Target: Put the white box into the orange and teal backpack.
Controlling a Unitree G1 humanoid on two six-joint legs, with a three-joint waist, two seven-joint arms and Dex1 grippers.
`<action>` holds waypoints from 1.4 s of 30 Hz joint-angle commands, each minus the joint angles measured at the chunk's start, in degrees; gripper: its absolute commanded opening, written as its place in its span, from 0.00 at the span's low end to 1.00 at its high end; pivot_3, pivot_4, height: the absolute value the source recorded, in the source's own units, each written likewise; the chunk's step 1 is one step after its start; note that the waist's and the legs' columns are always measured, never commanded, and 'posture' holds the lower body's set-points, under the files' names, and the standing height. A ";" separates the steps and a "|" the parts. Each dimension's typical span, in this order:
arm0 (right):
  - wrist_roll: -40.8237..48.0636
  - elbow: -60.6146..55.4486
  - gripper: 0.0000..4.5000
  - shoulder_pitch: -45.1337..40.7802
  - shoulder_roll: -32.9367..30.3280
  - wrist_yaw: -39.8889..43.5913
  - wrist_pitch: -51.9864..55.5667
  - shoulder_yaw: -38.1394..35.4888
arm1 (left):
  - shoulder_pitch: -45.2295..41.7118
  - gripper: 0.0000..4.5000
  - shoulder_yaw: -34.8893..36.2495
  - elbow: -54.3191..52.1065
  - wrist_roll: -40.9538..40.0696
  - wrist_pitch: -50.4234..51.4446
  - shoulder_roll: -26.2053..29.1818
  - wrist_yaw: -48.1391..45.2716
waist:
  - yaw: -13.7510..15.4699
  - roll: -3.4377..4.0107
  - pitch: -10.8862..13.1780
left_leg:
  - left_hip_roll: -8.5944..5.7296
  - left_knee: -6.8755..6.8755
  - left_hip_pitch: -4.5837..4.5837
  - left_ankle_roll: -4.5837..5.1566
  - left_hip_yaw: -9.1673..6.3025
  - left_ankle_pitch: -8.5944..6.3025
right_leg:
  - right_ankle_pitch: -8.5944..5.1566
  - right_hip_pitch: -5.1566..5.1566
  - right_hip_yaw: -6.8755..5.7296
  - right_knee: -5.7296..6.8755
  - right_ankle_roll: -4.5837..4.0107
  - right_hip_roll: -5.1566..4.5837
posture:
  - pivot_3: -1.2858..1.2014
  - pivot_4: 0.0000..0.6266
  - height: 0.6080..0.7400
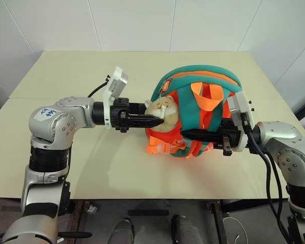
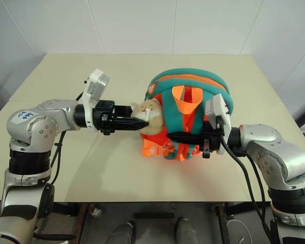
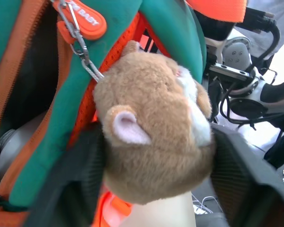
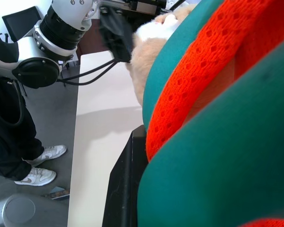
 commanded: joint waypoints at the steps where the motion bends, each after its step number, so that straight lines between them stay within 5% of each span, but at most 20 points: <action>1: 1.03 -2.66 0.00 0.62 0.13 -0.30 -1.53 -1.83 | -1.83 0.39 1.37 1.05 -0.95 -2.17 0.10 0.39 | 0.03 0.00 0.00 | 0.00 0.00 0.00 0.00 0.00 0.00 | 0.00 0.00 0.00 0.00 0.00 0.00 | 0.52 0.24 1.00; 6: 2.14 -3.63 0.00 1.75 1.30 -0.60 -3.48 -3.47 | -4.62 0.15 2.07 3.67 -1.40 -0.81 1.85 0.70 | 0.04 0.00 0.00 | 0.00 0.00 -0.01 0.00 0.00 0.00 | 0.00 -0.01 0.00 -0.01 0.00 0.00 | 0.52 0.24 1.00; 9: 2.27 -4.25 0.00 2.63 1.21 -0.54 -4.09 -3.63 | -6.41 0.10 2.70 6.50 -0.80 -1.64 3.06 0.83 | 0.01 0.00 0.00 | 0.00 0.00 -0.01 0.00 0.00 0.00 | 0.00 0.00 0.00 -0.02 0.00 0.00 | 0.52 0.24 1.00; 16: 2.99 -5.21 0.00 3.37 1.27 -1.37 -3.81 -3.69 | -10.31 0.10 3.21 18.02 2.90 -6.32 7.13 -0.14 | 0.00 0.00 0.00 | 0.00 -0.02 -0.01 0.00 0.00 0.00 | 0.00 -0.01 0.00 -0.02 0.00 0.00 | 0.52 0.24 1.00; 26: 3.10 -5.21 0.00 3.15 1.56 -2.11 -3.66 -3.04 | -13.54 0.09 -11.79 38.33 20.65 -20.52 11.52 -8.21 | -0.04 0.00 0.00 | 0.00 -0.02 0.01 0.00 0.06 0.00 | 0.00 0.00 0.00 -0.07 0.00 0.00 | 0.52 0.24 1.00; 37: 3.15 -5.79 0.00 3.59 1.64 -2.95 -3.53 -2.78 | -12.98 0.09 -23.11 50.11 34.54 -31.71 5.58 -12.76 | -0.07 0.00 0.00 | 0.01 -0.04 0.00 0.02 0.06 -0.01 | 0.00 -0.02 0.00 -0.05 0.00 0.00 | 0.52 0.24 1.00; 42: 3.48 -6.32 0.00 3.69 1.47 -3.48 -2.94 -2.74 | -12.04 0.09 -22.98 55.04 36.56 -36.42 1.90 -12.06 | 0.03 0.01 -0.04 | 0.01 -0.04 0.06 0.02 0.06 -0.01 | -0.01 0.02 0.00 -0.04 -0.01 0.00 | 0.52 0.24 1.00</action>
